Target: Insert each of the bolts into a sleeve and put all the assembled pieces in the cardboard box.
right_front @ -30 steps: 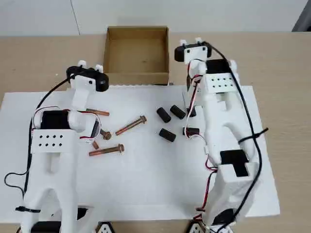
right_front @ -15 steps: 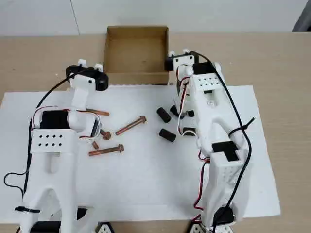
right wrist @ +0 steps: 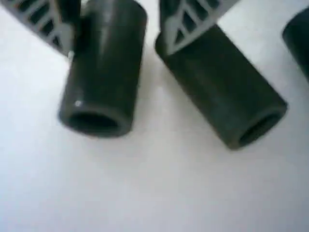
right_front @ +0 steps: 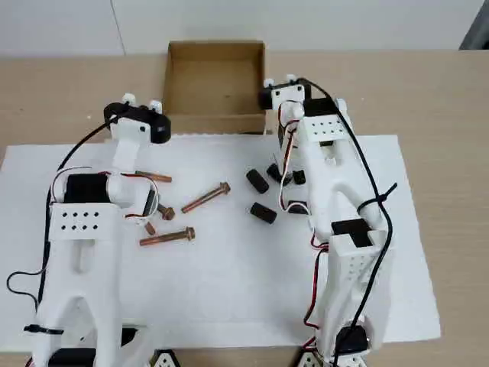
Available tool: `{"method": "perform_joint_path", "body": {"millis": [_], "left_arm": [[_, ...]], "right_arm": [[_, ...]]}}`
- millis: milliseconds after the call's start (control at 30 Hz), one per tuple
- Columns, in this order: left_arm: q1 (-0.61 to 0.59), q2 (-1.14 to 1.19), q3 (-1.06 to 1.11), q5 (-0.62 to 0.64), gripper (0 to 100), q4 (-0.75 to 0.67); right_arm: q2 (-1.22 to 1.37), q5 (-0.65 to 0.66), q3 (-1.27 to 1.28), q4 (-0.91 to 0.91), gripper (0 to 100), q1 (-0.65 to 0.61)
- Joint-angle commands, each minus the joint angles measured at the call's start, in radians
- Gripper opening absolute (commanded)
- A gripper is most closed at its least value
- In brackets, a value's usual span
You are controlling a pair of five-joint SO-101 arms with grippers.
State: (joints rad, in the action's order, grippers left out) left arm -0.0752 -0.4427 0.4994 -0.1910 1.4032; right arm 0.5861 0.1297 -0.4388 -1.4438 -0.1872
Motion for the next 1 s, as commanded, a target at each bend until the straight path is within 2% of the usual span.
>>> {"method": "perform_joint_path", "body": {"millis": [0, 467, 600, 633, 867, 967], "left_arm": [[0.000, 0.000, -0.038, -0.002, 11, -0.014], [0.002, 0.000, -0.038, -0.002, 11, -0.020], [0.002, 0.000, -0.019, -0.002, 11, -0.026], [0.002, 0.000, -0.013, -0.002, 11, -0.029], [0.002, 0.000, -0.008, -0.002, 10, -0.015], [0.002, 0.000, -0.062, 0.005, 4, 0.029]], "right_arm": [[0.019, 0.028, -0.028, 0.019, 12.6, 0.031], [0.077, 0.098, -0.028, 0.016, 11.7, 0.064], [0.104, 0.110, -0.028, 0.019, 0.0, 0.064], [0.104, 0.109, -0.028, 0.015, 0.7, 0.064], [-0.013, 0.104, -0.028, -0.028, 0.3, 0.058], [-0.091, 0.106, -0.028, -0.076, 0.3, 0.058]]}}
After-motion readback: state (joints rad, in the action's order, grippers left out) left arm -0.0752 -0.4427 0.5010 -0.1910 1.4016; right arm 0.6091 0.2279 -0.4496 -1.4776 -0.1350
